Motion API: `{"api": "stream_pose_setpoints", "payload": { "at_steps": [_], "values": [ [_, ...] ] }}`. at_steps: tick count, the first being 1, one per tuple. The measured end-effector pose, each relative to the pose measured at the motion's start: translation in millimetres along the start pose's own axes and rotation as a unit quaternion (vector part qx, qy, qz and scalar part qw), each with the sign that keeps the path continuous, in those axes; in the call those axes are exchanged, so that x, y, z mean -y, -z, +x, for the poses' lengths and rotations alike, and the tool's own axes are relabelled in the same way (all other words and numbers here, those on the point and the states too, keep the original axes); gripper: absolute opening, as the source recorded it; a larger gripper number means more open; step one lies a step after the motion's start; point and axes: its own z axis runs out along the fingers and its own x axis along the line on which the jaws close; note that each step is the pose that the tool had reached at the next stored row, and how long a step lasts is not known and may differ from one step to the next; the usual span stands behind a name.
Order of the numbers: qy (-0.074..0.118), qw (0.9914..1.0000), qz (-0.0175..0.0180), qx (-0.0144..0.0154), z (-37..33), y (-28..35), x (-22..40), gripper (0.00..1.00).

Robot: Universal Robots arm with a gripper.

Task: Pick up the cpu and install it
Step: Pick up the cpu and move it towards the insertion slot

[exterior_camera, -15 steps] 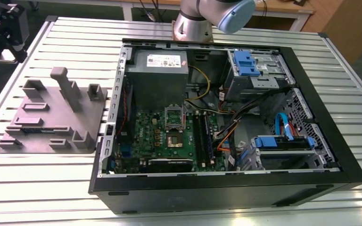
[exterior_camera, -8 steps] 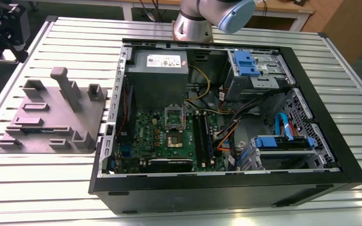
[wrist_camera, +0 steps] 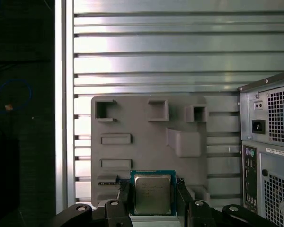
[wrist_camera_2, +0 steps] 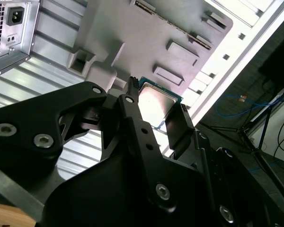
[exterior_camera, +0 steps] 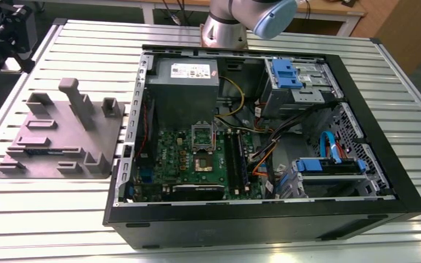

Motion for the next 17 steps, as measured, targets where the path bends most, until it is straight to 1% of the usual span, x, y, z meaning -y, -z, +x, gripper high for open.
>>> {"api": "stream_pose_setpoints", "payload": {
  "at_steps": [12, 17],
  "values": [
    [0.000, 1.00000, 0.0000, 0.0000, -5.2, 0.0, -0.2, 0.47],
    [0.000, 1.00000, 0.0001, -0.0001, -9.2, 0.0, -0.3, 0.47]
  ]
}}
